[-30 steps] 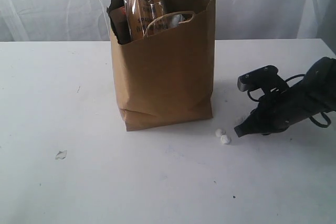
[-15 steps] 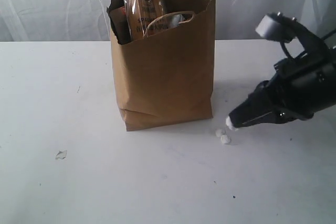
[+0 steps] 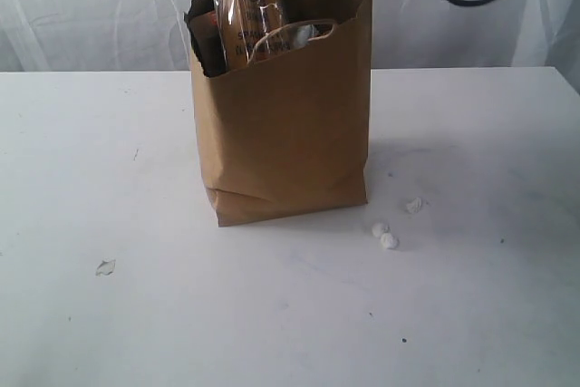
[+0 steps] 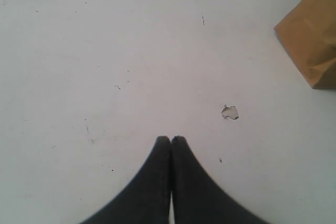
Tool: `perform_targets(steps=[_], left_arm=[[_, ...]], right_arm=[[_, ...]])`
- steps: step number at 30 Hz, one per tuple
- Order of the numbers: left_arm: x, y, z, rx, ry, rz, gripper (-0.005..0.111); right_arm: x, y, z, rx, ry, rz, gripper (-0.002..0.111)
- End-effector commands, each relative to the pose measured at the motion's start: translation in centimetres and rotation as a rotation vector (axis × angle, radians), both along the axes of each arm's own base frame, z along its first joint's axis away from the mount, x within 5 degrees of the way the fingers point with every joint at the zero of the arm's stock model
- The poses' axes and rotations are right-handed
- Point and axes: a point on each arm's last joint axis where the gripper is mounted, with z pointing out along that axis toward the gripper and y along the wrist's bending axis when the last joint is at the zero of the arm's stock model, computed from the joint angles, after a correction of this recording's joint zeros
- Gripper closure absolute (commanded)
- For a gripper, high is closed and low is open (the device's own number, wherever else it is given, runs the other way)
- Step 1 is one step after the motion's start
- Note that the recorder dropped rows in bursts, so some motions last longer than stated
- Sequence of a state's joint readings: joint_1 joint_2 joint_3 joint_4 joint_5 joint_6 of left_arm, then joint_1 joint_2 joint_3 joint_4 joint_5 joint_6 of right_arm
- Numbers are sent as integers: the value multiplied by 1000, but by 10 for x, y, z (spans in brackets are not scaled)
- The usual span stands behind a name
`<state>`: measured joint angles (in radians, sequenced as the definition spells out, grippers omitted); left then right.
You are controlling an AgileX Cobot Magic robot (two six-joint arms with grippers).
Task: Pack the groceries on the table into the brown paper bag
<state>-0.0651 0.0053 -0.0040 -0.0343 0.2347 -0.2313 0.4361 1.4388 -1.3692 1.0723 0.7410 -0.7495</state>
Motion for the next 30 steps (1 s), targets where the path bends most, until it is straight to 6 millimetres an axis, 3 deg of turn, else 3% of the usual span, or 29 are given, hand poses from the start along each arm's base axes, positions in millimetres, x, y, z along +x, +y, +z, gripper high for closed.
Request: perform_targets(steps=[1,7,14,17,24,30], left_arm=[[0,0,-1,-3,-1,-6,107],[0,0,-1,-3,-1,-6,107],[0,0,-1,-3,-1,-6,107],[0,0,-1,-3,-1,-6,107],[0,0,-1,-3,-1,-6,107],[0,0,-1,-3,-1,-6,107]], right_arm=[[30,10,-4,30,-39,-108,108],[57,14,-28,-44,-77,-178,106],[70,9,-35,-159,-212,-246,81],[67,7,-31,-162,-226,-244,78],[44,-16,-10,-416,-377,-207,81],[30,-79,-10,-826,-211,-409,108]])
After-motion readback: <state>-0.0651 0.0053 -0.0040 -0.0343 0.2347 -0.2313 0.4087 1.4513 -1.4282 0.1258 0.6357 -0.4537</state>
